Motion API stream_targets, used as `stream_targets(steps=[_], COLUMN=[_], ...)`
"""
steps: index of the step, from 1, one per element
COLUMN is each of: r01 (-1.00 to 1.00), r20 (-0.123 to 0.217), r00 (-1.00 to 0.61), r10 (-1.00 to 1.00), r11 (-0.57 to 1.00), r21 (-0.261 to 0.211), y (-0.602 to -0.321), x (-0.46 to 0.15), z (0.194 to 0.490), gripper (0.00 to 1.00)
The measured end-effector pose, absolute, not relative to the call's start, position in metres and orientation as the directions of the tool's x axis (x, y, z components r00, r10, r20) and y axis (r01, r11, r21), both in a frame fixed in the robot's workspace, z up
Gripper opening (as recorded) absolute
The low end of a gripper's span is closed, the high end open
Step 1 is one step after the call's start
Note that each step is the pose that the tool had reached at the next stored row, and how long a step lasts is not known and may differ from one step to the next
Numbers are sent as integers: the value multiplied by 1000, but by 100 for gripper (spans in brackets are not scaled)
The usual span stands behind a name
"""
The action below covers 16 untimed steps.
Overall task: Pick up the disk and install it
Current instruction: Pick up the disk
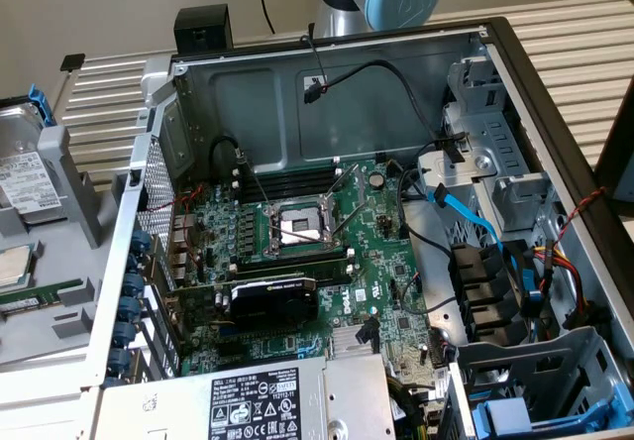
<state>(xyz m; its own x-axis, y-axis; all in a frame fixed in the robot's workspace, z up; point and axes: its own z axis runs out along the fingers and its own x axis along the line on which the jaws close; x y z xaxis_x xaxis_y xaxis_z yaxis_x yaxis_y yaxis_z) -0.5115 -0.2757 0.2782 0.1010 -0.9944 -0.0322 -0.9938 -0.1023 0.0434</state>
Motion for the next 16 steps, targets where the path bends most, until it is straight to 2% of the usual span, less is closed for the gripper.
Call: stream_targets(steps=[16], r01=[-995], r20=[-16], r00=[93], r10=[-996], r11=[-94], r21=[44], y=[-274], x=[-511], z=[276], gripper=[49])
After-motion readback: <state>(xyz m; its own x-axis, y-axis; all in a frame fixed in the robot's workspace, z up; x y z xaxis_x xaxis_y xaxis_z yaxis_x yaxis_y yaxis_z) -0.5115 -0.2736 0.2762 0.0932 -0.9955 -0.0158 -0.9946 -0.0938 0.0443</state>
